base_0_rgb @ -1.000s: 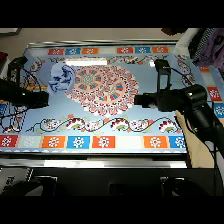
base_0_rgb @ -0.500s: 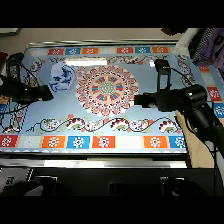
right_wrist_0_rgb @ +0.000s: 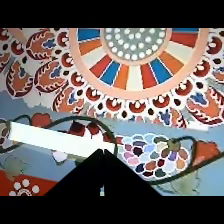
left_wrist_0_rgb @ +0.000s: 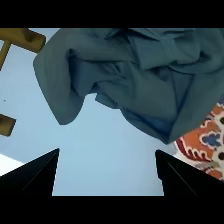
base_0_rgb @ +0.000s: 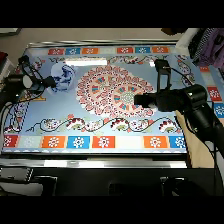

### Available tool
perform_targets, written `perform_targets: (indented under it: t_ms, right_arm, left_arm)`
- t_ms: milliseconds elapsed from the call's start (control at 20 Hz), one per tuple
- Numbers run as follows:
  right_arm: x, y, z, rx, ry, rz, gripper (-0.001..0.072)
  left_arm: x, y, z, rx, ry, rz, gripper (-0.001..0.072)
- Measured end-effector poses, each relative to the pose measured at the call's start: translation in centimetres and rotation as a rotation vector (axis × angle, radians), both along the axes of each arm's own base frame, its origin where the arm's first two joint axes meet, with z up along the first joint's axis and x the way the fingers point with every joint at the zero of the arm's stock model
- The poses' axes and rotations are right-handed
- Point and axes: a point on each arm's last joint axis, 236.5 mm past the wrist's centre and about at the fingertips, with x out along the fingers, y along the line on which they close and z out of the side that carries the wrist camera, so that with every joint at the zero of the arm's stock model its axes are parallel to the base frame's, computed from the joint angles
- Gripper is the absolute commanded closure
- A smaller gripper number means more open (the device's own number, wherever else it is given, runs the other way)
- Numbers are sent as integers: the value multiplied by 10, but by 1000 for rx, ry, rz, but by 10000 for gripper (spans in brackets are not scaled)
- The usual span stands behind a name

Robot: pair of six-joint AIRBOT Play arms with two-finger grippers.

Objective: Fold the clothes and pants, and hang the long-sleeved shirts on hangers.

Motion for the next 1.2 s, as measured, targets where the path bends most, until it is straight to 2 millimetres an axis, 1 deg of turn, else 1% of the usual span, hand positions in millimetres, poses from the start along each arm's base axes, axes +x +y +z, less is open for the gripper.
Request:
perform_targets:
  t_ms: [100,150,250,350,400,450,500,550,600,650,750,850,950,1000,1100,1200]
  right_arm:
    - [0,0,0,2,1,0,668]
    - [0,0,0,1,1,0,668]
    - [0,0,0,1,2,0,668]
    - [0,0,0,1,2,0,669]
    - [0,0,0,1,1,0,669]
    - [0,0,0,1,1,0,668]
    - [0,0,0,2,0,0,668]
    - [0,0,0,2,0,0,654]
    - [1,0,1,3,-3,0,607]
    - [1,0,1,2,-3,-1,576]
    - [1,0,1,5,-2,-7,564]
    - [-1,-1,-1,11,13,-22,564]
    - [-6,-2,-4,11,43,-35,564]
    - [-10,-4,-6,7,61,-41,564]
    - [-19,-7,-7,2,93,-50,563]
    - [-29,-14,-5,-18,114,-54,563]
  left_arm:
    - [19,9,-24,-8,-19,23,-7]
    - [28,13,-33,-11,-28,30,-7]
    - [45,17,-49,-12,-43,35,-7]
    - [59,17,-59,-11,-53,31,-5]
    - [65,15,-65,-8,-55,24,8]
    - [69,13,-70,-4,-52,15,188]
    - [72,11,-73,1,-45,6,598]
    - [73,9,-76,6,-33,-3,683]
    - [72,6,-77,17,-12,-22,683]
    - [71,2,-76,30,9,-42,683]
    - [65,-9,-71,46,68,-105,684]
    - [56,-35,-62,17,129,-193,684]
    - [42,-82,-47,-73,170,-297,684]
    - [34,-113,-35,-125,180,-356,684]
    - [8,-183,-13,-224,208,-484,684]
    - [-28,-257,7,-313,248,-613,684]
